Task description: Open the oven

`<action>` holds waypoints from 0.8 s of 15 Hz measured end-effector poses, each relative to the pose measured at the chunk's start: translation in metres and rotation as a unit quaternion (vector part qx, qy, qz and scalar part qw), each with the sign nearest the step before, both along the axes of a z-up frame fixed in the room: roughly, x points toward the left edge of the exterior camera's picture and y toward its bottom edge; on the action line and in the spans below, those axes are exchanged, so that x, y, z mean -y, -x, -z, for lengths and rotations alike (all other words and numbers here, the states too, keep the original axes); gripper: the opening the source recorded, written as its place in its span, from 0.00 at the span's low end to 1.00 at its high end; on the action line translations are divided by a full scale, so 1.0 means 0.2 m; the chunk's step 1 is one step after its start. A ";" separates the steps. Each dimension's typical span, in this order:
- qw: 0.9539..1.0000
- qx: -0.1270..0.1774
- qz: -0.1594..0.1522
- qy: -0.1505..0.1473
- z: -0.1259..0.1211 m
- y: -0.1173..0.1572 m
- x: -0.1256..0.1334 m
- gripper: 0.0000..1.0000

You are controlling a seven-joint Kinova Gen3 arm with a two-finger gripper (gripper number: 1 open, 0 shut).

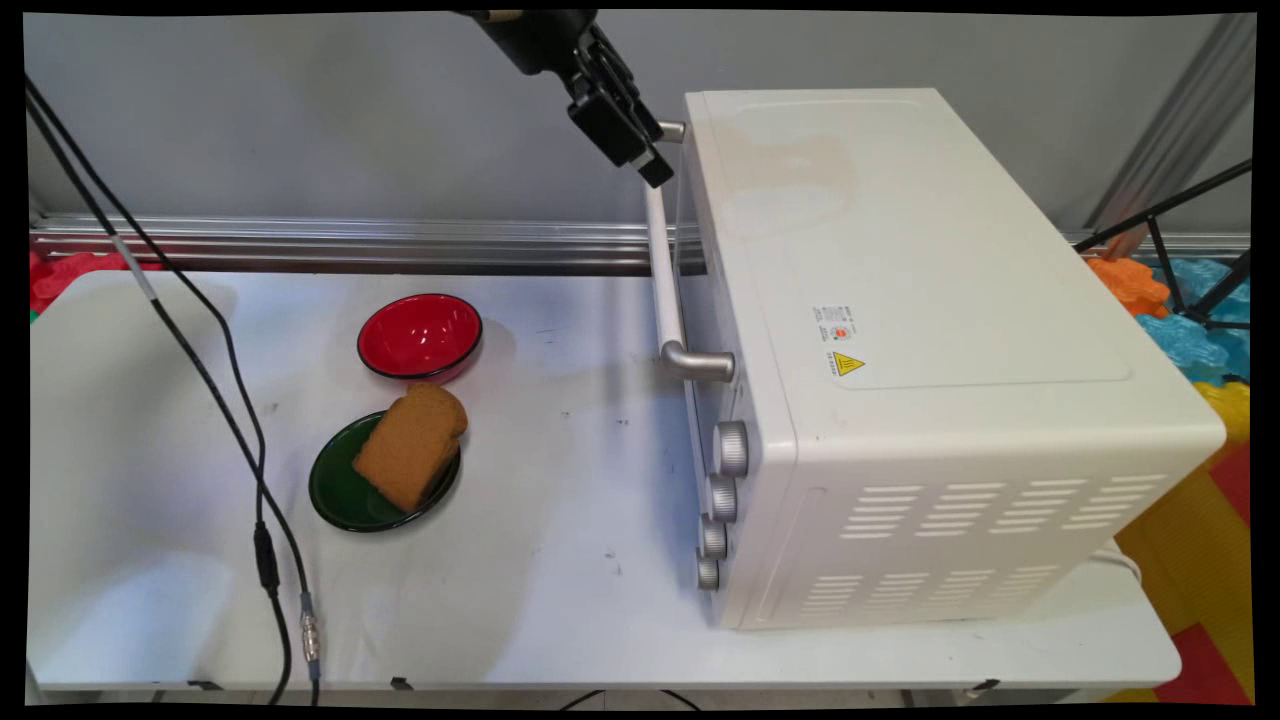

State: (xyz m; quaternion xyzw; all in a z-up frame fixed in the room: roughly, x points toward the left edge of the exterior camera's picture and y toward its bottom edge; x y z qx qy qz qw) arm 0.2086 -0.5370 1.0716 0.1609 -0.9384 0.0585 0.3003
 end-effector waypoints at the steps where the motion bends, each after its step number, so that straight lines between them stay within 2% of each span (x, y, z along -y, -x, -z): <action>1: 1.000 0.004 0.001 -0.005 0.00 0.02 0.00 0.00; 6: 1.000 0.013 0.005 -0.021 0.01 0.07 0.02 0.00; 12: 0.999 0.016 0.008 -0.029 0.08 0.12 0.05 0.00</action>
